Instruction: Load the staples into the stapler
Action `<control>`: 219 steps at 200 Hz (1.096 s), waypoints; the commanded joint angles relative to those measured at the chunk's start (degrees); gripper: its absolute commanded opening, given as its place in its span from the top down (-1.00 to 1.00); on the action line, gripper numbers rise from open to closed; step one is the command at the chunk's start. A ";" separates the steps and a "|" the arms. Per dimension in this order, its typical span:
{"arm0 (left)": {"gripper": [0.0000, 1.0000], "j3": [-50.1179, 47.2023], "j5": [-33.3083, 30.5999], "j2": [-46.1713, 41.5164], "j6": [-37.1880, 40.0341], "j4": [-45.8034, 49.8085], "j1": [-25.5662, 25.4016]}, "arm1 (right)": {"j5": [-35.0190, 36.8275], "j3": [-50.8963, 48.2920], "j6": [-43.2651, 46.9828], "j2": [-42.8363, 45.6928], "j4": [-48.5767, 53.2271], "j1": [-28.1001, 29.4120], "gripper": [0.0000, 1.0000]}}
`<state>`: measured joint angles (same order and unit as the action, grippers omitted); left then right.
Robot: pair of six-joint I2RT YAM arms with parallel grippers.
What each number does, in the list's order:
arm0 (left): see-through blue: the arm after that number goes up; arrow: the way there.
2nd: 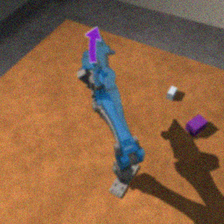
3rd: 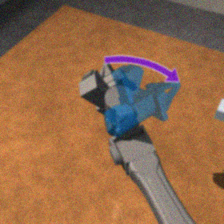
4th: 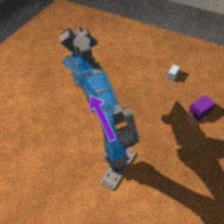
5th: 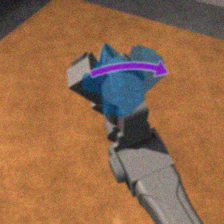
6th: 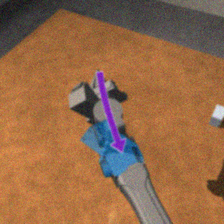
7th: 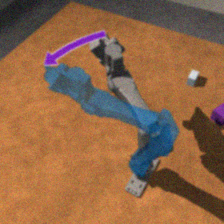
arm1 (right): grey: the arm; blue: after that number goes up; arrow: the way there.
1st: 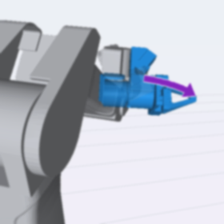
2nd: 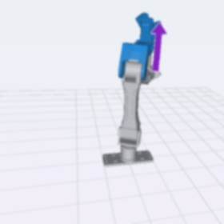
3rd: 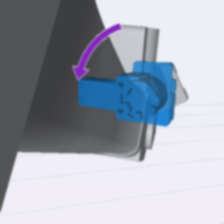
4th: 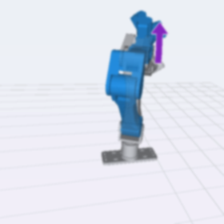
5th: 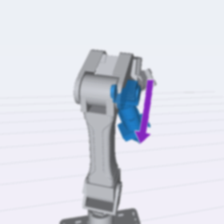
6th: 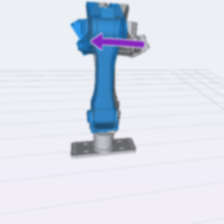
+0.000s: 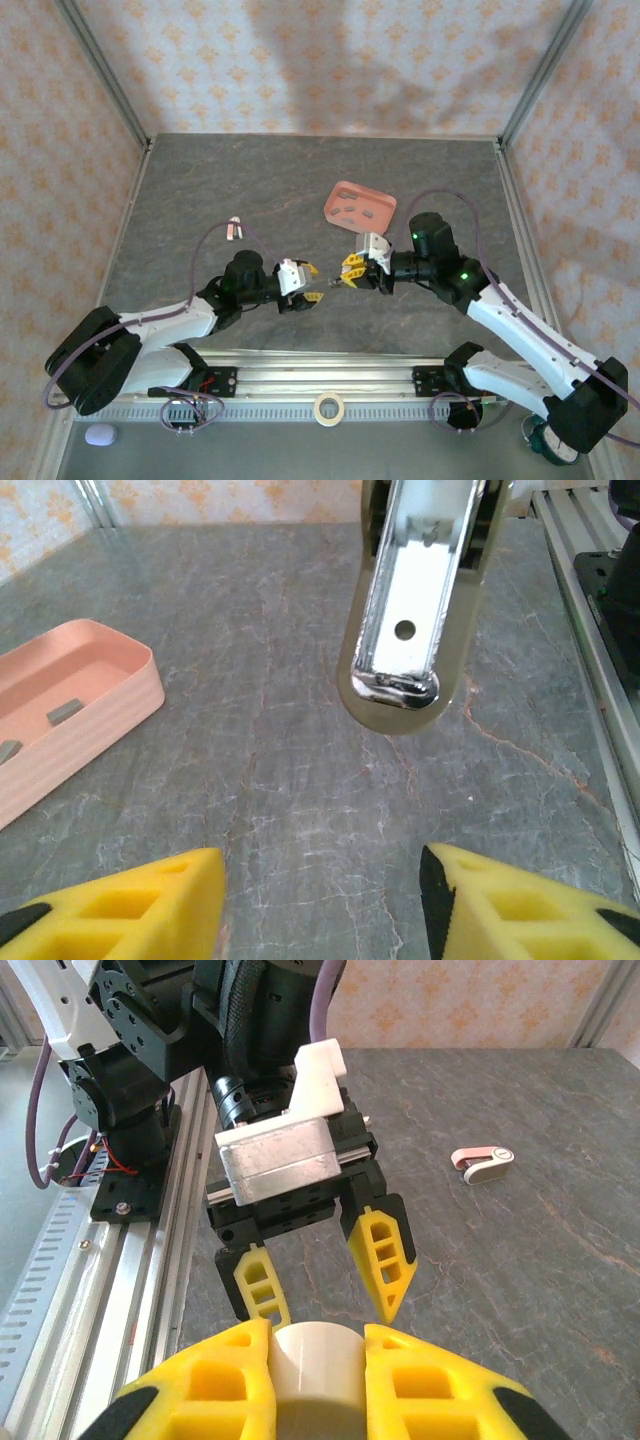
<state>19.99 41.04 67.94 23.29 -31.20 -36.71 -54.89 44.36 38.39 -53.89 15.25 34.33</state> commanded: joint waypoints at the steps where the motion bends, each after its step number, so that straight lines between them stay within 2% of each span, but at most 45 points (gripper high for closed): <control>1: -0.18 2.54 0.97 -3.51 -1.14 1.33 -0.15 | -0.31 0.58 0.39 0.89 0.74 -0.14 0.65; 56: -0.42 8.86 4.61 -6.34 2.34 9.53 -3.28 | -2.64 1.33 0.80 -0.92 0.48 -0.14 0.65; 134: -0.42 15.83 4.67 0.62 4.53 14.49 -7.47 | -5.12 2.22 1.90 -2.87 -0.45 -0.13 0.65; 190: -0.22 18.80 5.11 5.92 4.31 13.98 -8.76 | -6.28 2.23 2.21 -3.06 -0.47 -0.14 0.65; 219: 0.09 18.50 4.67 6.54 3.81 12.69 -8.76 | -6.52 2.14 2.43 -2.78 -0.39 -0.14 0.65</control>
<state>37.15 44.77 74.28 27.16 -17.76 -45.01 -59.64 44.73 39.75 -57.23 16.01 34.33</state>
